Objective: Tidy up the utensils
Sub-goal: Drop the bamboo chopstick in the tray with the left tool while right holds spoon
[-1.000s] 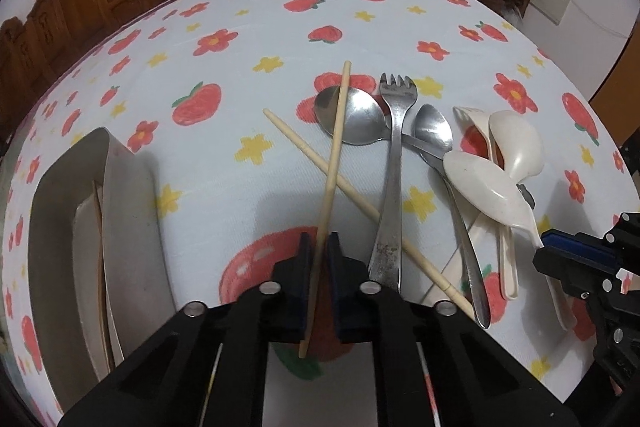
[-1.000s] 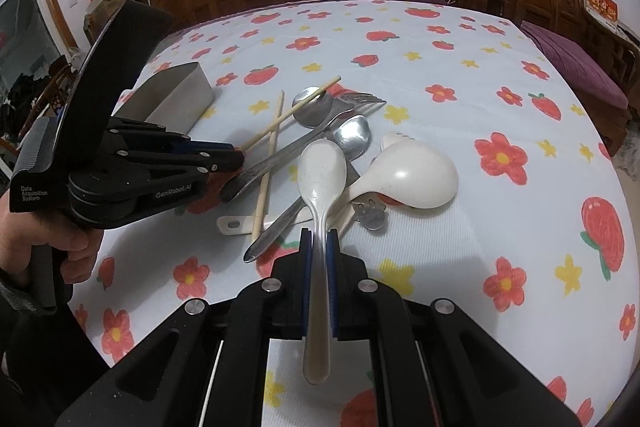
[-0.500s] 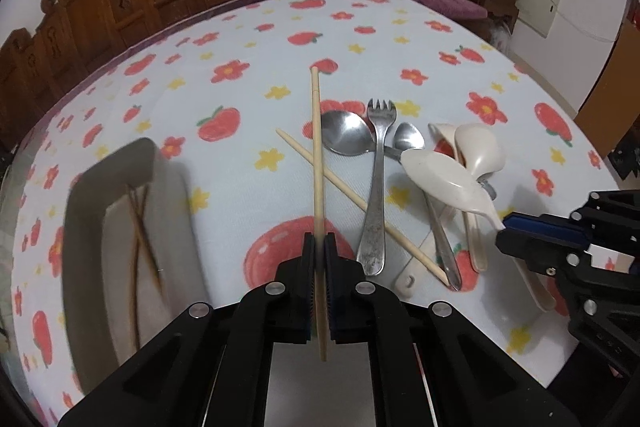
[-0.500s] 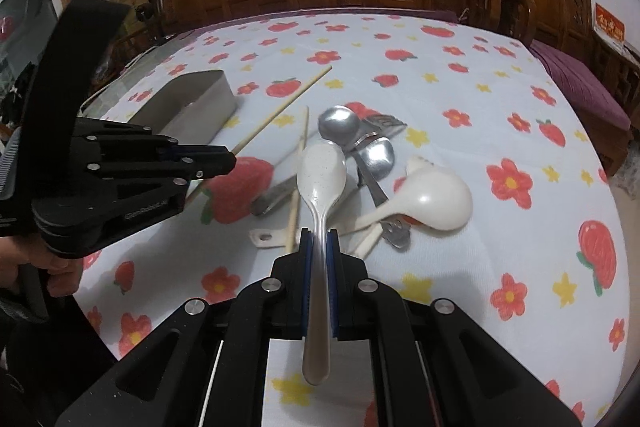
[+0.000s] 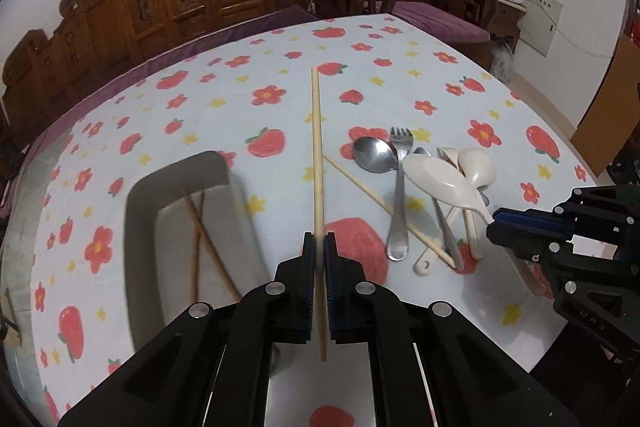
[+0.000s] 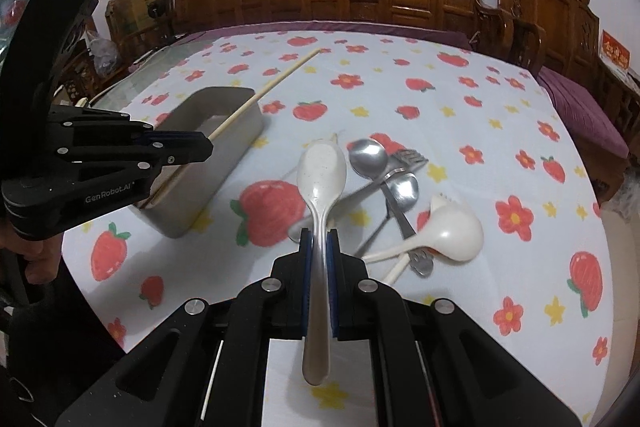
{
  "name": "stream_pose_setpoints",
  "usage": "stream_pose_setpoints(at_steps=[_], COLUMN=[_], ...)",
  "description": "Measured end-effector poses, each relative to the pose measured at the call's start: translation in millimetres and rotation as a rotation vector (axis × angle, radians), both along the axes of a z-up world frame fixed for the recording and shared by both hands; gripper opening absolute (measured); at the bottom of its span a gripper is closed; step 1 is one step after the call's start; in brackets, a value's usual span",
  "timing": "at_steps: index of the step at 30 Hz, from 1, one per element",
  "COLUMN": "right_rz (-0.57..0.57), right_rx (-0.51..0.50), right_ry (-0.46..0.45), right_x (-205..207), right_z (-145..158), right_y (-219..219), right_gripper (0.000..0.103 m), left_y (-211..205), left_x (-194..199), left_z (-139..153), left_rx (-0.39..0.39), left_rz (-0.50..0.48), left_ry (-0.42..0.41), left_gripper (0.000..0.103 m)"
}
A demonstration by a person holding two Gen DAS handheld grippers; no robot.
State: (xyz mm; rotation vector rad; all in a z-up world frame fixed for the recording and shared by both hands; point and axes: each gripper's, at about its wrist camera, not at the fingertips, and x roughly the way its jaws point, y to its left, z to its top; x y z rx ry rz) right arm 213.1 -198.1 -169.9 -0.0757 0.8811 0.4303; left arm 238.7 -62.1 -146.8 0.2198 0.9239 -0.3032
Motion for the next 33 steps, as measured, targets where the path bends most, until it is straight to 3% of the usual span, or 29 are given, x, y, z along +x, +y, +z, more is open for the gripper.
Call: stream_pose_setpoints(at_steps=[8,21,33], right_rz=[0.026,0.059,0.078], right_rx=[-0.010,-0.023,-0.043], right_ry=[-0.030,-0.040,-0.037], right_x=[-4,1,7], right_z=[18,27,26], right_y=[21,54,71], right_gripper=[0.009,0.009,0.009], left_y=[38,103,110], left_x=[-3,16,27], left_z=[4,-31,-50], left_rx=[-0.015,-0.022,-0.015], left_rz=[0.043,0.133,0.145], left_ry=[0.000,0.112,0.155], left_gripper=[0.004,0.004,0.004])
